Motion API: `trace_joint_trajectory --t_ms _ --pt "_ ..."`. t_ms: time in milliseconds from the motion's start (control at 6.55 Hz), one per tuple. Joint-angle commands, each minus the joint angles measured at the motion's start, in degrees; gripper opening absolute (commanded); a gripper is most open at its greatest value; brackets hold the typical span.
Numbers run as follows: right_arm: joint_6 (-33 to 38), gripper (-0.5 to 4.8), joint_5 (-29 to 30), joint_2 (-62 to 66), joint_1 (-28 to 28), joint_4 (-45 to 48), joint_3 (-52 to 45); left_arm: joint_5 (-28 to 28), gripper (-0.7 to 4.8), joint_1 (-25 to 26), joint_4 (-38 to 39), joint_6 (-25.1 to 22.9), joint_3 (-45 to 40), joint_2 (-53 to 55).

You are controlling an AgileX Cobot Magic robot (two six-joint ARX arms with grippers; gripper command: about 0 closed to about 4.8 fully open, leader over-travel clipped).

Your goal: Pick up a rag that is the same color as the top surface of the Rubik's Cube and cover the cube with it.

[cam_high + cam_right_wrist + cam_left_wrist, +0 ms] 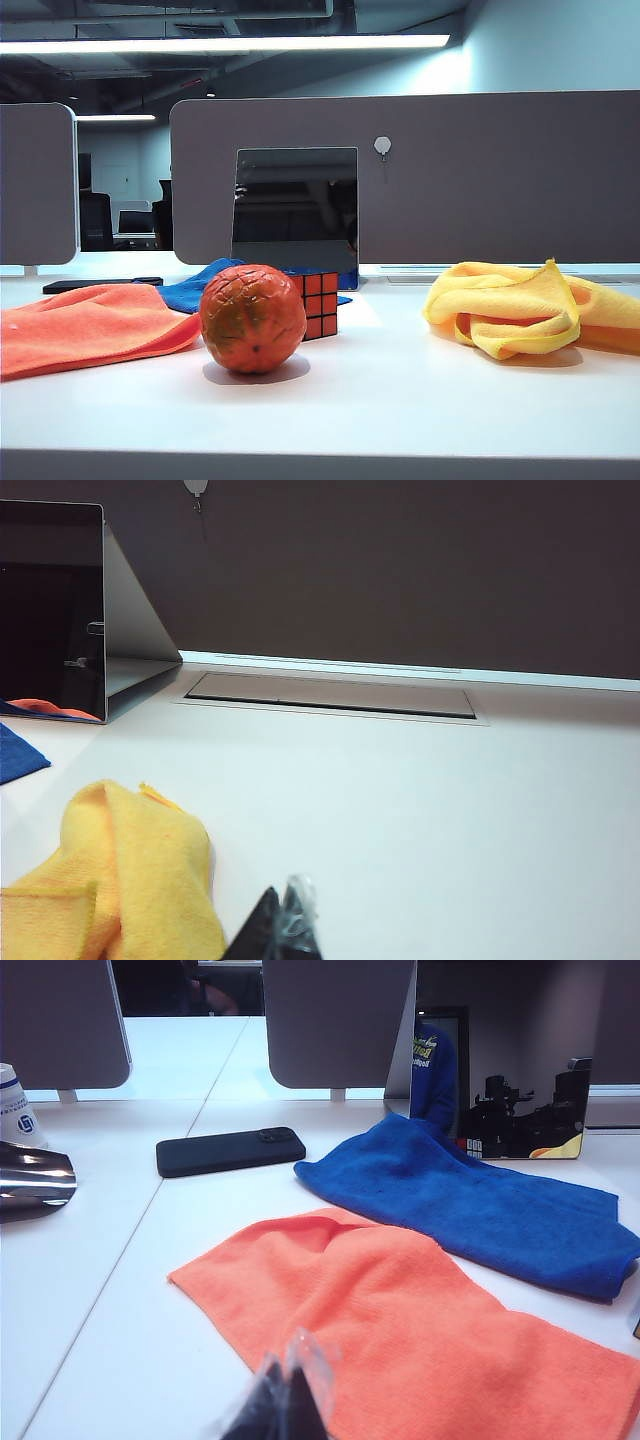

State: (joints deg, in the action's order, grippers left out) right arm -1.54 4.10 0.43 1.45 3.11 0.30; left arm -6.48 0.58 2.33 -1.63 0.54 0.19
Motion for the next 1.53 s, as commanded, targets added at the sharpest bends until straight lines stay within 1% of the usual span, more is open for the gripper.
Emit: trace_joint_trajectory --t_ms 153,763,916,1068,1221,1526 --pt "0.0 -0.05 -0.1 0.0 0.0 1.0 -0.2 -0.2 -0.05 -0.1 -0.7 0.1 0.1 0.0" --pt "0.0 -0.05 -0.1 0.0 0.0 1.3 -0.2 0.0 -0.05 -0.1 -0.7 0.1 0.1 0.0" --pt "0.0 -0.05 2.2 0.0 0.0 8.7 -0.1 -3.6 -0.05 -0.1 -1.0 4.6 0.1 0.0" --pt "0.0 -0.05 3.3 0.0 0.0 8.4 1.5 -11.8 -0.05 -0.1 -1.9 4.8 0.1 0.0" --pt "0.0 -0.05 4.3 0.0 0.0 3.6 4.7 -17.3 -0.06 -0.1 -3.5 4.6 0.1 0.0" --pt "-0.2 -0.05 7.0 0.1 0.0 -1.7 8.5 -20.1 -0.05 -0.1 -5.9 4.6 0.1 0.0"
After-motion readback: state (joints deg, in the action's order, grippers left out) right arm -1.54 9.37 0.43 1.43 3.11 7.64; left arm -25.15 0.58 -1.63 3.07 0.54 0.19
